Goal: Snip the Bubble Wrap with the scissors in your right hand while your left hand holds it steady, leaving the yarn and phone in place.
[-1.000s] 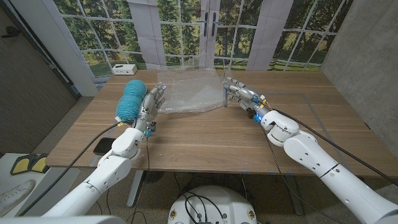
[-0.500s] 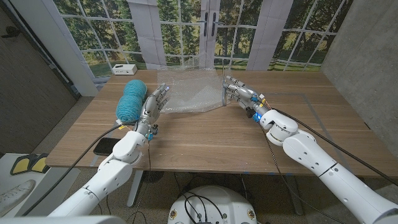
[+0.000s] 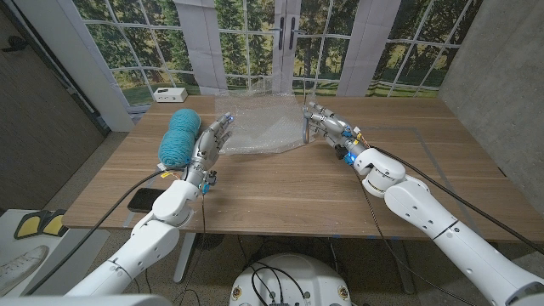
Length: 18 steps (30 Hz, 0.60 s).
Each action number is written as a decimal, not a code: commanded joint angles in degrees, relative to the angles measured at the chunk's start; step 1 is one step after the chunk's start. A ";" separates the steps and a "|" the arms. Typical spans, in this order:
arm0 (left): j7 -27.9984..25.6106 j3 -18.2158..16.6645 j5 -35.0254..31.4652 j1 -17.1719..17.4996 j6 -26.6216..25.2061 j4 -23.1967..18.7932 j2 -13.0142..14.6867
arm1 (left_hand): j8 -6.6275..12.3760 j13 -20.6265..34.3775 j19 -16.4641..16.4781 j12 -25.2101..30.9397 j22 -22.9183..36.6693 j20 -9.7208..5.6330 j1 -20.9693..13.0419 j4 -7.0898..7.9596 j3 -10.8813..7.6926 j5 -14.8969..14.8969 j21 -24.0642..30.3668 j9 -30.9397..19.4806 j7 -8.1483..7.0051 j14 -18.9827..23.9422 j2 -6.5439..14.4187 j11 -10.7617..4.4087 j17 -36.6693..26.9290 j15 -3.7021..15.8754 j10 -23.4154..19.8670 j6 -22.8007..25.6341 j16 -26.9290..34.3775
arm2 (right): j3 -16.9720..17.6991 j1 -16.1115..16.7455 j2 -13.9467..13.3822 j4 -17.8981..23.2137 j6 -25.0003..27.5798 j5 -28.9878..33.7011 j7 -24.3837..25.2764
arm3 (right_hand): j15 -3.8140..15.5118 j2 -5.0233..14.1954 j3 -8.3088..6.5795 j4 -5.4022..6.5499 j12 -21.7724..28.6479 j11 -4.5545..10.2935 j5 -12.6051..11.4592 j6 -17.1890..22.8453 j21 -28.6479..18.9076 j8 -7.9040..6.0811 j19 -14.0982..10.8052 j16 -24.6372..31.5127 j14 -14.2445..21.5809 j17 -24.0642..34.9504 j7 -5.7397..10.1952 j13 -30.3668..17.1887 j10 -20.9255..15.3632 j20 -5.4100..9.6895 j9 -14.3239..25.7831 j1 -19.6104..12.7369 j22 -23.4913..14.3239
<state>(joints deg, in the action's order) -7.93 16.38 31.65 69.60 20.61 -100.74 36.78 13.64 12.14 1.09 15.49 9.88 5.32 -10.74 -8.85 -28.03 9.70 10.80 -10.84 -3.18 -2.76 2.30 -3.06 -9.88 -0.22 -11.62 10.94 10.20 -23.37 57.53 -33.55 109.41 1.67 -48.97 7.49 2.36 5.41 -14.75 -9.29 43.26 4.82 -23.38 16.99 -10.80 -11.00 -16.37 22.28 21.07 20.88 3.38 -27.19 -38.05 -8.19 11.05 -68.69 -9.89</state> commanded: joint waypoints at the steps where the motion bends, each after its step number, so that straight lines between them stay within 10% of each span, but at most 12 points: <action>1: -0.70 -0.13 -1.92 0.68 -1.66 -2.70 1.39 | 0.47 0.28 -0.38 0.34 0.17 0.42 -0.95 -0.08 -0.46 0.54 0.02 -0.10 -0.89 -0.30 0.02 -0.18 -0.11 -0.51 -0.79 1.27 0.45 | -0.17 -0.67 0.60 -0.64 -0.40 -0.09 -0.61 | 10.18 0.92 0.20 0.12 0.63 7.50 -0.34 0.17 -0.36 -0.01 -0.06 0.16 0.49 0.30 0.32 -0.25 -7.65 0.24 0.29 -0.67 -0.06; 18: -0.73 0.41 -3.29 -0.11 -3.83 -4.25 2.20 | 0.81 0.83 -0.09 0.47 0.17 1.39 -1.91 -0.42 -0.59 0.65 0.21 -0.17 -0.50 1.27 -0.54 0.10 -0.16 -1.24 -1.51 4.46 0.91 | -0.17 -1.43 2.09 -0.15 0.72 -1.87 0.85 | 10.25 1.19 0.71 0.11 1.21 7.53 -0.47 0.55 -0.03 0.01 1.14 0.19 0.55 0.71 0.65 -0.20 -7.28 -2.65 0.35 -1.13 -0.04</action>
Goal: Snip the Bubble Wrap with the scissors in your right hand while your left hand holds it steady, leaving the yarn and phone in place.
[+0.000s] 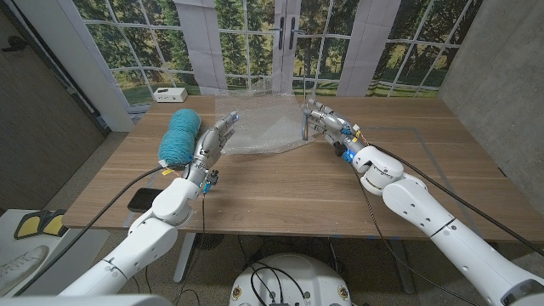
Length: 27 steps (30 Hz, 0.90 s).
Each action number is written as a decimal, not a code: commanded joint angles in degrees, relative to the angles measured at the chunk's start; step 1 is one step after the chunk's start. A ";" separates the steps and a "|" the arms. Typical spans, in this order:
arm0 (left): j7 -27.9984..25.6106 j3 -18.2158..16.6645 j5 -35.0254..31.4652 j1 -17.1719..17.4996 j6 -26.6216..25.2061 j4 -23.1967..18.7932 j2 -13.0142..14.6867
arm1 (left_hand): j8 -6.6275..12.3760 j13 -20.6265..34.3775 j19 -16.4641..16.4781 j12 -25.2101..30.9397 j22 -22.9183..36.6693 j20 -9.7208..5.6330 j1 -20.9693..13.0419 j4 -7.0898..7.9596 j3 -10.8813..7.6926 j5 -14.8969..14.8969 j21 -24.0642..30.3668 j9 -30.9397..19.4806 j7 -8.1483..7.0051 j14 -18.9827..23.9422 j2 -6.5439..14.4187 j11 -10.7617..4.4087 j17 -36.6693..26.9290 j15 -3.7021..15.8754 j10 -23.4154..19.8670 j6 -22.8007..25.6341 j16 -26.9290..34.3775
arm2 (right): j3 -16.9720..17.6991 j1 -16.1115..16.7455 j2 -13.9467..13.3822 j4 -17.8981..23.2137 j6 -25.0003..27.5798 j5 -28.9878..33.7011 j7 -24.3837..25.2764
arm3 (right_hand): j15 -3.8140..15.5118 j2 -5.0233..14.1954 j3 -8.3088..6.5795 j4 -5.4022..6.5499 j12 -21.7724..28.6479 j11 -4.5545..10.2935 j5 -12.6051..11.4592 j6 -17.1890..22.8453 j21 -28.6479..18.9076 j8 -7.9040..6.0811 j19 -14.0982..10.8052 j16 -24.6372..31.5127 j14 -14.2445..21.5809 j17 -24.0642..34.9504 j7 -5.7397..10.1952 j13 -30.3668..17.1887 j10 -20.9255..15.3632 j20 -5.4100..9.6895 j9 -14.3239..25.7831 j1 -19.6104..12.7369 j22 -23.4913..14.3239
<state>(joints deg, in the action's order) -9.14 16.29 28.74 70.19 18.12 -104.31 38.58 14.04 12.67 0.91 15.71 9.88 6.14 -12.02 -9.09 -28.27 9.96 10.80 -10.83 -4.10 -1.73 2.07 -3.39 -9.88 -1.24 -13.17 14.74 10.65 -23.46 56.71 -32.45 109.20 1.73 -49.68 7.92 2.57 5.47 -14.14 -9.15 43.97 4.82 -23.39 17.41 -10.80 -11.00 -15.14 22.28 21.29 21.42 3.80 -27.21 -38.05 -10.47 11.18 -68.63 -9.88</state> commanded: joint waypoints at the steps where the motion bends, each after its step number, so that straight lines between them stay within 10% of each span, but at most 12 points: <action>1: 0.75 0.57 -0.15 -0.80 -1.29 -0.62 0.36 | 0.41 0.32 0.07 0.27 0.17 0.59 -0.65 -0.18 -0.34 0.39 0.21 -0.18 0.38 0.22 -0.34 0.33 -0.16 -0.27 -0.03 0.73 0.44 | -0.18 -0.67 1.12 0.06 0.58 -0.98 0.63 | 10.04 1.17 0.12 -0.02 0.51 7.53 -0.46 0.13 -0.02 0.02 -0.06 0.20 0.35 0.19 0.29 -0.16 -7.27 -0.34 0.23 -1.20 -0.04; 27: 3.23 2.19 0.75 -1.41 -3.94 -2.39 2.16 | -0.16 0.83 -0.24 -0.37 0.18 0.81 -1.90 -0.31 -0.57 0.53 0.17 -0.24 1.28 -0.15 -0.79 0.86 -0.20 -0.63 0.98 1.87 0.16 | -1.73 -2.62 2.62 -1.25 0.87 0.76 1.51 | 9.93 1.31 0.63 0.05 0.93 7.55 -0.51 0.71 -0.15 -0.02 -0.06 0.20 0.25 0.55 0.61 0.09 -7.12 0.02 0.26 -1.45 -0.04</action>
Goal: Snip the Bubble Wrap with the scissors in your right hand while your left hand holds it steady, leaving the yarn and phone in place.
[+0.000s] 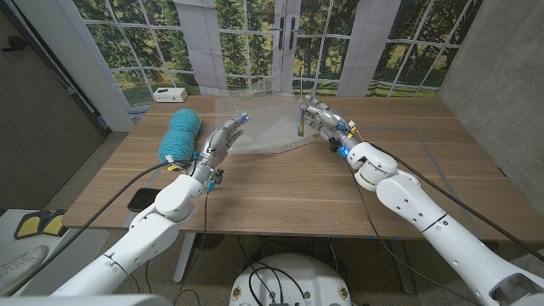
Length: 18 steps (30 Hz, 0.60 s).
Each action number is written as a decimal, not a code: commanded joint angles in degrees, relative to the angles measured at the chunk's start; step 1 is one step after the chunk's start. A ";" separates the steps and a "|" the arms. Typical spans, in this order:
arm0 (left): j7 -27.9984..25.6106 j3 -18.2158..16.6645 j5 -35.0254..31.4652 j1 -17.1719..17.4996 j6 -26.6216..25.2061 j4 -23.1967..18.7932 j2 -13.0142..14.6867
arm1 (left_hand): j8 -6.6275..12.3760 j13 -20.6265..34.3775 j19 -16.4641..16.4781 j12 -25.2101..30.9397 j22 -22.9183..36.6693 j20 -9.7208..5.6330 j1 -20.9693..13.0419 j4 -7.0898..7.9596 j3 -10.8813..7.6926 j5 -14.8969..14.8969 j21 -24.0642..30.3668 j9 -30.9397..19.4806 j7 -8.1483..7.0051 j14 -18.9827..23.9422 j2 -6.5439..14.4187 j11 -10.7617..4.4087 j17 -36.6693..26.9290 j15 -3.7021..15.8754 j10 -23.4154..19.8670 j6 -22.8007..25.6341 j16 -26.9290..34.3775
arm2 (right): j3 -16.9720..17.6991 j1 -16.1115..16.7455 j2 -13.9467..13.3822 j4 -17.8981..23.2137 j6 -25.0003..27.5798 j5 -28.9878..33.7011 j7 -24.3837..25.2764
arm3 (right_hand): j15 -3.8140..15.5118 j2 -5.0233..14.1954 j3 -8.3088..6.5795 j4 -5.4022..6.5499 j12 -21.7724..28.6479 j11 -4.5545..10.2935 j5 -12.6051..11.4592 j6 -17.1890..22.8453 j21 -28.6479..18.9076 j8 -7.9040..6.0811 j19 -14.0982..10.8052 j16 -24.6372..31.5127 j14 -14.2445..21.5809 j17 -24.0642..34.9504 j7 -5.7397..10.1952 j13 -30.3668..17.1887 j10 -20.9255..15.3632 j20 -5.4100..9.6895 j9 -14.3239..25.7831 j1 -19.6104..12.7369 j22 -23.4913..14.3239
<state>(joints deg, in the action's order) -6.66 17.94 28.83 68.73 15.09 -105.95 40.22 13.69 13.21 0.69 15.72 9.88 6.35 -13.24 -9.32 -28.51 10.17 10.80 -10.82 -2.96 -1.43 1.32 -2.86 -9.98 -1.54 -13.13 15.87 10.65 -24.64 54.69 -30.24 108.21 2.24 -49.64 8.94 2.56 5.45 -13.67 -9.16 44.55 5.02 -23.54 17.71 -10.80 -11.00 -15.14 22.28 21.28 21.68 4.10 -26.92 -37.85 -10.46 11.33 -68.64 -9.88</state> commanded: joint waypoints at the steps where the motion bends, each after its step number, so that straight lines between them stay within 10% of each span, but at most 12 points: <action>1: 0.77 0.52 0.79 0.11 -0.87 -0.77 0.52 | 0.21 0.31 -0.04 -0.45 0.18 0.62 -0.74 -0.08 -0.35 0.32 0.16 -0.26 0.23 -0.50 -0.05 0.34 -0.10 -0.34 1.16 0.93 0.15 | -0.53 -0.57 0.50 -0.28 0.32 0.62 0.45 | 9.92 1.32 0.15 0.05 0.36 7.35 -0.37 0.42 -0.16 -0.02 -0.09 0.16 0.24 0.27 0.28 -0.17 -7.34 -0.02 0.11 -1.46 -0.04; 18: 2.59 1.54 1.40 -0.57 0.09 -0.30 0.36 | 1.31 0.54 -1.12 -2.08 0.12 0.76 -5.75 -1.08 -2.22 0.85 -0.05 -0.36 -1.41 -3.45 0.42 1.21 -0.13 -1.01 5.73 5.71 -0.41 | -0.37 -0.67 0.46 -0.11 1.12 -3.64 -3.79 | 9.94 1.33 0.44 0.07 0.53 7.36 -0.37 0.54 -0.23 0.03 -0.17 0.16 0.28 0.44 0.46 0.14 -7.34 0.14 0.12 -1.56 -0.03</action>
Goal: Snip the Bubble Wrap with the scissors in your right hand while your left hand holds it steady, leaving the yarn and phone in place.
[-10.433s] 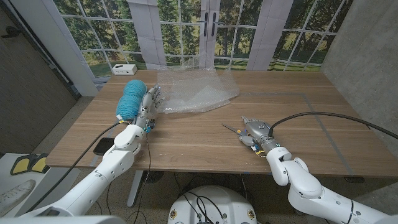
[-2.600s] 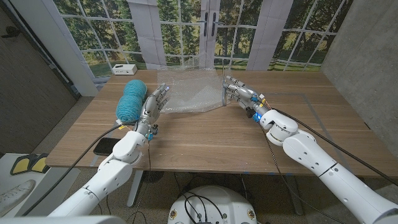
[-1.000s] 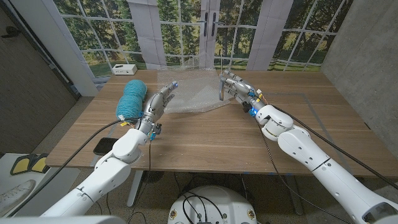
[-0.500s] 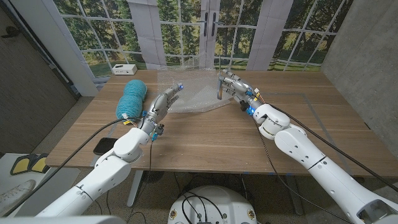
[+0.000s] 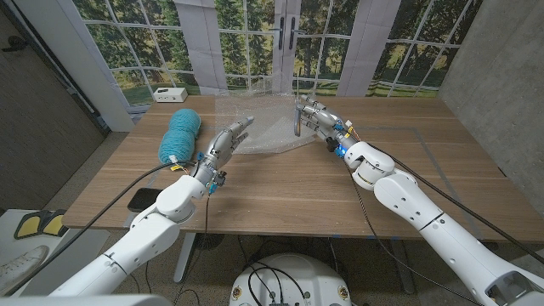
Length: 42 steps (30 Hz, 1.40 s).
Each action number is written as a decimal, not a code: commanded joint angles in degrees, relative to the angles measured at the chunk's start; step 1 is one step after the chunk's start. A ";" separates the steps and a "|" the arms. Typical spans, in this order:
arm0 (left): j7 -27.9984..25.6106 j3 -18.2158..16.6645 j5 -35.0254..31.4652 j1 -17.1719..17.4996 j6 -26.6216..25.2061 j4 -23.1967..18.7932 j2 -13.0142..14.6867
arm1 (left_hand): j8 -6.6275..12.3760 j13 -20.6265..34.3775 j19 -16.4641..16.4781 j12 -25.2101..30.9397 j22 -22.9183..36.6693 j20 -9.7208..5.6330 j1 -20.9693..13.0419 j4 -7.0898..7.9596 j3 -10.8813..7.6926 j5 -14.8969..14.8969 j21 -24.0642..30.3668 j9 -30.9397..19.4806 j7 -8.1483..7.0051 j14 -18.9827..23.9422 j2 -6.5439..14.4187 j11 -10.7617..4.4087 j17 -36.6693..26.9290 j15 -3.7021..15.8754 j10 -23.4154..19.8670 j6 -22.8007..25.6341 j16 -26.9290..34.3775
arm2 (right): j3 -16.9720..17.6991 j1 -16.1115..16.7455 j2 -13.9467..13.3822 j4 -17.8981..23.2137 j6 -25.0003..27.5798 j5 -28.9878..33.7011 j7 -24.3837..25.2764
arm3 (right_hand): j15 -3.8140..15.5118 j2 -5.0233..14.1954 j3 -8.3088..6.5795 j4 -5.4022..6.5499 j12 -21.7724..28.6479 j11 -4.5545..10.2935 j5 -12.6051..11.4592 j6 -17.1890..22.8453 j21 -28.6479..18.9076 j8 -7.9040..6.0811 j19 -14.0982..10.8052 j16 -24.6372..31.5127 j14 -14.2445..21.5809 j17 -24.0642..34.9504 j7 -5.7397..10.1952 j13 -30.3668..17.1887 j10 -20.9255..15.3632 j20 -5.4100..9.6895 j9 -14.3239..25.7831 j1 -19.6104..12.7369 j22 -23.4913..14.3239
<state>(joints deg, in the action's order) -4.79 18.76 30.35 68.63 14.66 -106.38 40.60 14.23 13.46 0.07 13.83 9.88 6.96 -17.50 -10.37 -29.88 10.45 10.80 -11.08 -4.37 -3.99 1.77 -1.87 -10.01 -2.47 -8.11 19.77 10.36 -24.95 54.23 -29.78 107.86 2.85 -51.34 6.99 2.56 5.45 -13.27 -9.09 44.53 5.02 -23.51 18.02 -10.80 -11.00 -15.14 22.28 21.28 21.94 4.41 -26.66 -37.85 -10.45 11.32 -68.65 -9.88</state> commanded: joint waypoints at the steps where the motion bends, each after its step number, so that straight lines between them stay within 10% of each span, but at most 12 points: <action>1: 0.65 0.79 -0.30 -0.52 0.49 0.10 -0.01 | 0.86 0.30 -0.53 -0.19 0.12 0.16 -1.67 -0.03 -0.91 0.56 -0.05 -0.10 0.02 -0.93 -0.02 0.23 -0.10 -0.12 0.75 2.11 -0.12 | -0.04 -0.26 0.03 0.20 0.68 -2.31 -2.03 | 9.95 1.32 0.06 0.00 0.55 7.36 -0.40 0.25 -0.22 0.03 -0.15 0.16 0.28 0.18 0.16 -0.10 -7.33 0.13 0.13 -1.57 -0.03; 29: 2.36 3.26 -2.23 -2.60 -0.46 0.28 0.63 | 1.56 0.22 -1.19 -0.71 0.11 0.43 -5.58 0.13 -1.77 0.27 -0.05 -0.23 2.44 -2.24 -0.41 0.92 -0.11 -0.70 3.05 6.01 -0.09 | -0.70 -1.89 0.31 -1.25 2.62 -5.60 -5.18 | 9.98 1.48 0.54 0.04 0.89 7.37 -0.36 0.46 -0.18 0.08 0.11 0.13 0.17 0.53 0.55 0.34 -7.23 0.43 0.16 -1.87 -0.03; 42: 5.76 3.93 -0.89 -4.08 -0.50 1.34 1.50 | 1.12 0.01 -1.66 -1.41 0.07 0.91 -8.52 -0.11 -2.08 -0.10 -0.06 -0.36 1.09 -4.05 -1.06 0.09 -0.12 -0.97 5.63 5.91 -0.29 | -1.29 -2.20 0.24 -1.40 3.44 -6.24 -6.32 | 10.06 1.54 0.71 0.02 1.09 7.38 -0.39 0.29 -0.21 0.20 0.08 0.14 0.30 0.66 0.11 0.53 -7.32 0.57 0.16 -2.02 -0.02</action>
<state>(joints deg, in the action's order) -0.42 22.16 29.15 65.46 14.46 -105.34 41.52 15.46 13.30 -1.26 12.49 9.88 7.67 -25.16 -10.43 -31.51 10.45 10.80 -11.35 -2.88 -7.54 1.00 -1.73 -9.99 -3.42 -2.89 25.37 10.15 -25.75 52.34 -29.47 106.74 5.71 -57.16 1.46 2.55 5.44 -12.73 -9.14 45.21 5.03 -23.53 18.22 -10.80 -11.00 -14.93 22.28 21.28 22.47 4.61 -26.12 -37.85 -10.24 11.31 -68.65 -9.88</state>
